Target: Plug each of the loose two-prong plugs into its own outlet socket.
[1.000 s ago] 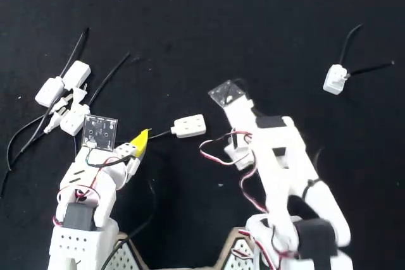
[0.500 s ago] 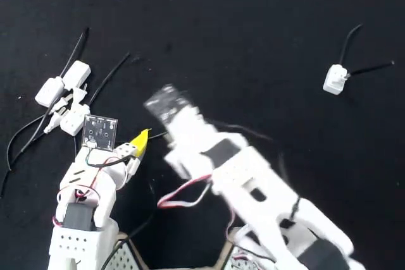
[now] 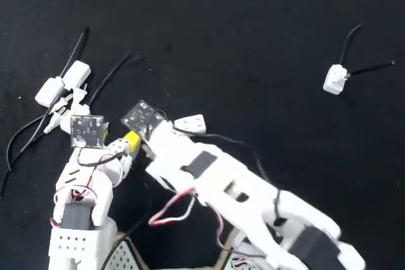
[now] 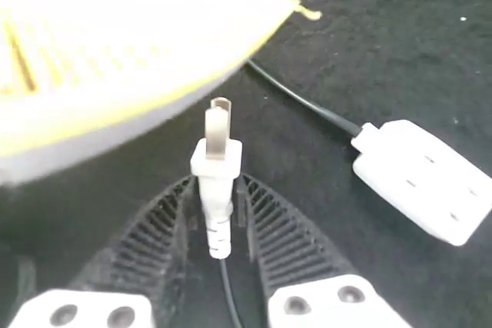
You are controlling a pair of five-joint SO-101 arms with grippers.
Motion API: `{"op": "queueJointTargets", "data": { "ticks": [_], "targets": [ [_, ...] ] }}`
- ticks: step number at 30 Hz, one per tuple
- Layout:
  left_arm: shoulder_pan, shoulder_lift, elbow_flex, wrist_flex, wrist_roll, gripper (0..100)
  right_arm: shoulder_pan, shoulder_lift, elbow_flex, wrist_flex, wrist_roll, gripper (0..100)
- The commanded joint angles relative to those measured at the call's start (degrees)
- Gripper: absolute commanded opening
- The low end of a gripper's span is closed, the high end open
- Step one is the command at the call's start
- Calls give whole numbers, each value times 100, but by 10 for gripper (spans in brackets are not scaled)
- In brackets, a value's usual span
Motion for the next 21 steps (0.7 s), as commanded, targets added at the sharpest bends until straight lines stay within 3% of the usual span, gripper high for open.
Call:
{"op": "queueJointTargets", "data": {
  "ticks": [1, 10, 21],
  "targets": [
    [242, -70, 92, -62, -167, 253, -79, -1086, 286, -141, -35, 10],
    [303, -70, 101, -62, -167, 253, -70, -2993, 1174, -149, -35, 10],
    [303, -62, 101, -62, -167, 253, -53, -3248, 1543, -712, -35, 10]
  ]
}}
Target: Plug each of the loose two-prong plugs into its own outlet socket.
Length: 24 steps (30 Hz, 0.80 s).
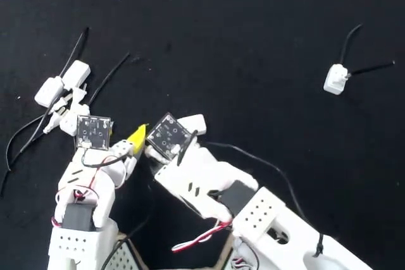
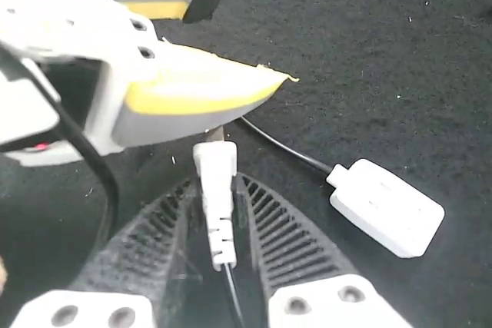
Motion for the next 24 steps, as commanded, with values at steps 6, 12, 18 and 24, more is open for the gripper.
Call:
{"op": "queueJointTargets", "data": {
  "ticks": [6, 12, 18, 24],
  "targets": [
    [92, -53, 101, -53, -62, 253, -18, -233, -92, -237, -35, 10],
    [92, -53, 101, -53, -62, 253, 193, -233, -171, -237, -35, 10],
    [92, -53, 101, -53, -62, 253, 220, -303, -207, -211, -264, 10],
    [84, -53, 101, -53, -62, 253, 211, -954, -92, 26, -281, 10]
  ]
}}
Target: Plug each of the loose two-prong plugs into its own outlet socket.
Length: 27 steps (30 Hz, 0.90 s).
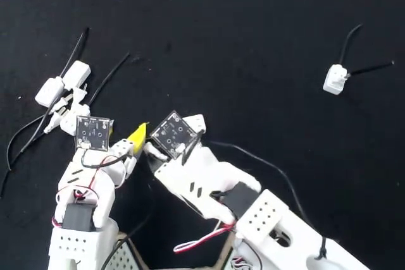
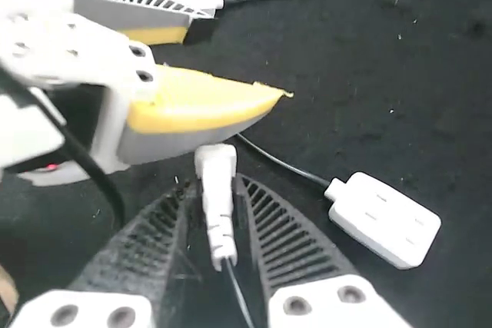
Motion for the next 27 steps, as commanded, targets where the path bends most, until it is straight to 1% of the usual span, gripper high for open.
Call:
{"op": "queueJointTargets", "data": {
  "ticks": [1, 7, 13, 15, 18, 21, 24, 27],
  "targets": [
    [75, 9, 101, -18, -53, 253, 211, -549, -101, 79, -62, 10],
    [57, 9, 101, -18, -53, 253, 211, -664, 48, 123, -18, 10],
    [-4, 0, 48, -26, -53, 253, 229, -119, 22, 97, -18, 10],
    [-189, -9, -22, -62, -35, 253, 237, 171, -75, 123, -18, 10],
    [-629, -9, -321, -26, 0, 253, 580, 664, -321, 123, -18, 10],
    [-945, -9, -558, -18, 0, 253, 1178, 1086, -699, 264, -44, 10],
    [-1015, 26, -620, -26, -35, 253, 1574, 1305, -1305, 1020, -62, 10],
    [-1015, 88, -611, 26, -53, 253, 1820, 1226, -1763, 1811, -290, 10]
  ]
}}
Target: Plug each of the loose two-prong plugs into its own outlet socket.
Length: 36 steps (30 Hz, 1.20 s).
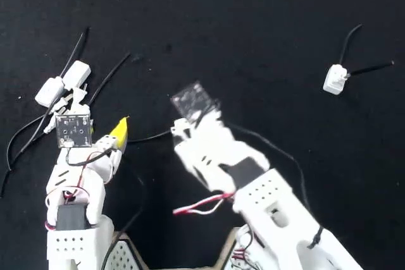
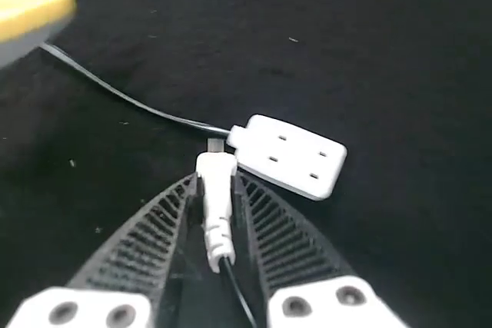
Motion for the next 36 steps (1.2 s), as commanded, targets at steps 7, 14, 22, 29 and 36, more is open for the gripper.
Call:
{"op": "queueJointTargets", "data": {
  "ticks": [7, 14, 22, 29, 36],
  "targets": [
    [-4, 1662, -1059, -123, -246, 253, 879, -163, -400, 396, -273, 10],
    [664, 5284, -2818, -782, -273, 253, 1204, -163, -338, 352, -273, 10],
    [1288, 8941, -5771, 70, -229, 253, 1811, -163, -303, 316, -273, 10],
    [1903, 9556, -5991, -554, 149, 253, 1837, -163, -189, 308, -264, 10],
    [2097, 9618, -5191, -1670, 475, 252, 1837, -180, -198, 308, -229, 10]
  ]
}}
